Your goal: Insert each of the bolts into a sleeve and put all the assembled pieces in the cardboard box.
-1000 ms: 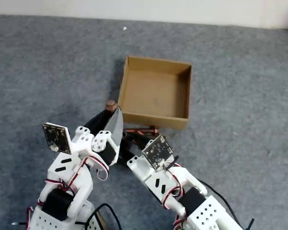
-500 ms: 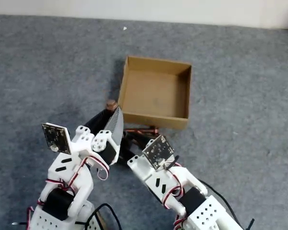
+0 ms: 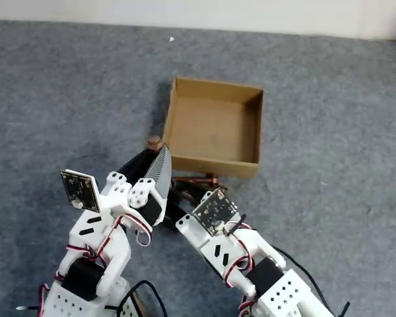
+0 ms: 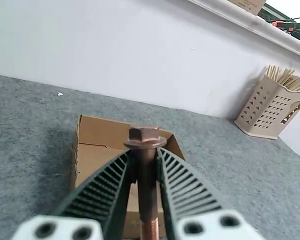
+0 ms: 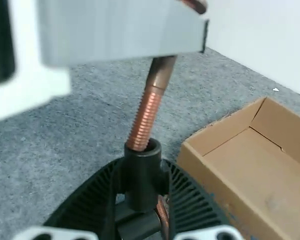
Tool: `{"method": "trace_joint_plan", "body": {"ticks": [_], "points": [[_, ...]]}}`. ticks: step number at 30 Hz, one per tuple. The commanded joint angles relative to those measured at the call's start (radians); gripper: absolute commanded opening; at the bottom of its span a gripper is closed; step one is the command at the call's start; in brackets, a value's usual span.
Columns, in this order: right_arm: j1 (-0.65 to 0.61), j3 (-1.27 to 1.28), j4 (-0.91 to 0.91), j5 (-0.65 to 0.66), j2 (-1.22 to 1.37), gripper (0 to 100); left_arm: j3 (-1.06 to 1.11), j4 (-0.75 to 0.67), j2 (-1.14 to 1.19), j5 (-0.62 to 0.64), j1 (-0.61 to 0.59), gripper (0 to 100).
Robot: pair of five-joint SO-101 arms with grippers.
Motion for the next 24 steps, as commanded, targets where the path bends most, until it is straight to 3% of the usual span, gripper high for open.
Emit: {"method": "trace_joint_plan", "body": {"ticks": [1, 11, 24], "points": [[0.008, -0.081, -0.004, 0.012, -0.021, 0.5, -0.007, -0.018, -0.01, -0.014, 0.019, 0], [0.004, -0.088, 0.074, 0.012, -0.025, 0.5, -0.016, -0.018, -0.01, -0.014, 0.019, 0], [0.005, -0.084, 0.156, 0.008, -0.232, 0.5, -0.01, 0.005, -0.01, -0.011, 0.042, 0]]}}
